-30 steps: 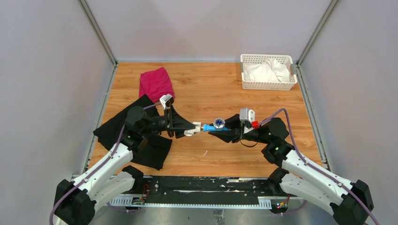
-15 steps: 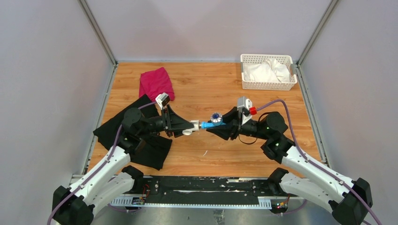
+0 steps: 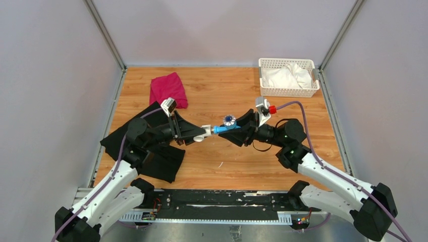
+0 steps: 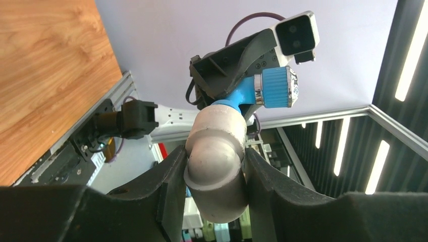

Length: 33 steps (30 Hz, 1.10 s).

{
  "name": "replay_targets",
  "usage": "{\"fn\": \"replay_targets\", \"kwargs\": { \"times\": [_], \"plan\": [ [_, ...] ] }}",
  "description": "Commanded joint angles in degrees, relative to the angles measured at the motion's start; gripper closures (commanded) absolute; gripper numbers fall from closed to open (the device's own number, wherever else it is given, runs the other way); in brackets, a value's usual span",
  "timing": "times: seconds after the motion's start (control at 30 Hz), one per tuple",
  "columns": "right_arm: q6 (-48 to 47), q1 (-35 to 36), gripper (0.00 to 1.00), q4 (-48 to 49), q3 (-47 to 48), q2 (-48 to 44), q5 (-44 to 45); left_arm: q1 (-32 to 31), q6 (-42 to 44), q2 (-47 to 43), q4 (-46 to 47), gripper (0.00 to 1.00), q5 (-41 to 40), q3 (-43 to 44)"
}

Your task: Install the water faucets

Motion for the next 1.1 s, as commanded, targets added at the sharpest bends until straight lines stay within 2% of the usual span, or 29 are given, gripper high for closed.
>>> {"fn": "replay_targets", "kwargs": {
  "times": [0.0, 0.27, 0.43, 0.6, 0.73, 0.87, 0.93, 0.97, 1.0, 1.03, 1.07],
  "plan": [
    [12.52, 0.35, 1.0, -3.63, 0.15, 4.22, 2.6, -0.95, 7.89, -3.02, 14.39, 1.0, -3.22, 1.0],
    [20.83, -1.03, 1.0, -2.31, 0.85, 7.71, -0.51, -0.92, 10.54, -6.14, 19.32, 1.0, -7.98, -0.62],
    [27.77, -2.72, 1.0, 0.42, 0.71, 10.03, -2.74, -0.97, 10.18, -5.59, 24.81, 1.0, -7.95, -2.05],
    [33.44, -3.31, 1.0, 3.36, 0.89, 11.51, -4.24, -0.96, 14.15, -4.22, 26.49, 1.0, -7.06, -1.91],
    [32.26, -3.3, 1.0, 2.68, 0.65, 10.13, -3.29, -0.95, 15.23, -2.07, 27.99, 1.0, -6.16, -1.0],
    [22.52, -3.29, 1.0, -9.23, 1.33, 5.81, 0.58, -0.96, 12.13, 0.23, 30.42, 1.0, -6.34, -0.67],
    [15.58, -3.41, 0.81, -16.29, 0.98, 2.47, 3.07, -0.96, 10.84, 1.18, 27.64, 1.0, -6.15, -0.02],
    [11.97, -3.44, 0.62, -21.13, 0.77, 0.62, 4.76, -0.89, 10.47, 1.57, 24.38, 1.0, -4.97, 1.07],
    [6.7, -3.51, 0.48, -24.87, 0.73, -1.53, 6.01, -0.68, 10.38, 2.44, 22.27, 1.0, -3.57, 1.98],
    [2.57, -3.56, 0.39, -29.19, 0.83, -3.58, 7.77, -0.51, 10.14, 3.04, 20.17, 1.0, -1.78, 3.0],
    [-1.6, -3.54, 0.34, -33.36, 1.26, -5.97, 9.69, -0.22, 9.89, 3.62, 17.17, 1.0, 0.16, 4.07]
  ]
}}
